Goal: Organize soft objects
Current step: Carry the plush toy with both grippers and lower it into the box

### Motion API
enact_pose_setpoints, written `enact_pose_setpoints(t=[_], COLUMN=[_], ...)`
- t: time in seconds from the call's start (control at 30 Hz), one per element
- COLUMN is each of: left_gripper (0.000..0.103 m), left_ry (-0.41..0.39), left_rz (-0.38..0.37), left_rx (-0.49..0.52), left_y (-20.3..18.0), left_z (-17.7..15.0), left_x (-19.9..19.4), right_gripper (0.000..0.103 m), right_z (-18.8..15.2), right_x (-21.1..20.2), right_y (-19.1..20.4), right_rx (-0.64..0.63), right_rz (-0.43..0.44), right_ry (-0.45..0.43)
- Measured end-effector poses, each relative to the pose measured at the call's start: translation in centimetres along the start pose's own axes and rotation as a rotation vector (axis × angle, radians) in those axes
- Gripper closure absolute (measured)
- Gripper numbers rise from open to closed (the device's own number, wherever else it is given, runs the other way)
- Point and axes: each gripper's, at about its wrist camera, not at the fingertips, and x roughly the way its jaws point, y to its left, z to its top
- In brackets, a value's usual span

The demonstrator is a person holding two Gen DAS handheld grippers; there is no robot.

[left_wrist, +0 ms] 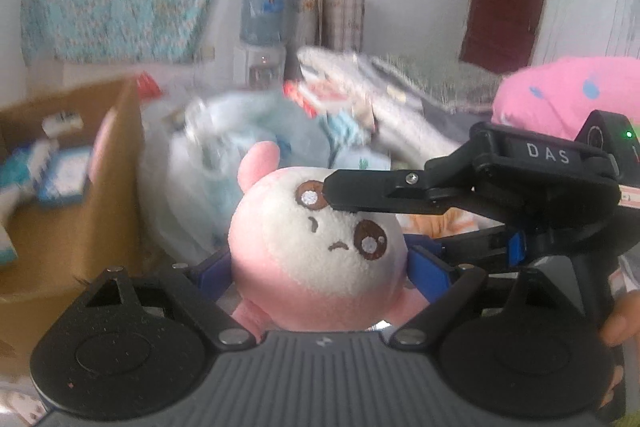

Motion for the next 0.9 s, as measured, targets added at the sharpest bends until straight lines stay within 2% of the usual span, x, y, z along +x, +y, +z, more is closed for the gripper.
enact_pose_setpoints(t=[0.2, 0.4, 0.6, 0.8, 0.9], left_gripper=[0.011, 0.011, 0.011, 0.011, 0.011], left_ry=[-0.086, -0.093, 0.034, 0.171, 0.228], left_rz=[0.107, 0.215, 0.261, 0.276, 0.298], left_rx=[-0.032, -0.112, -0.235, -0.366, -0.413], left_y=[2.1, 7.7, 16.4, 24.3, 27.3], left_z=[2.5, 5.3, 8.2, 9.5, 9.4], left_x=[-3.8, -6.3, -4.8, 0.1, 1.9], right_gripper=[0.036, 0.035, 0.033, 0.031, 0.029], right_z=[2.3, 4.8, 7.3, 8.4, 7.9], right_x=[3.2, 11.2, 21.9, 32.1, 36.2], right_y=[5.6, 11.5, 15.3, 16.1, 15.9], right_rx=[-0.153, -0.258, -0.313, -0.328, -0.322], right_rz=[0.081, 0.138, 0.067, -0.059, -0.11], right_ry=[0.071, 0.229, 0.418, 0.561, 0.614])
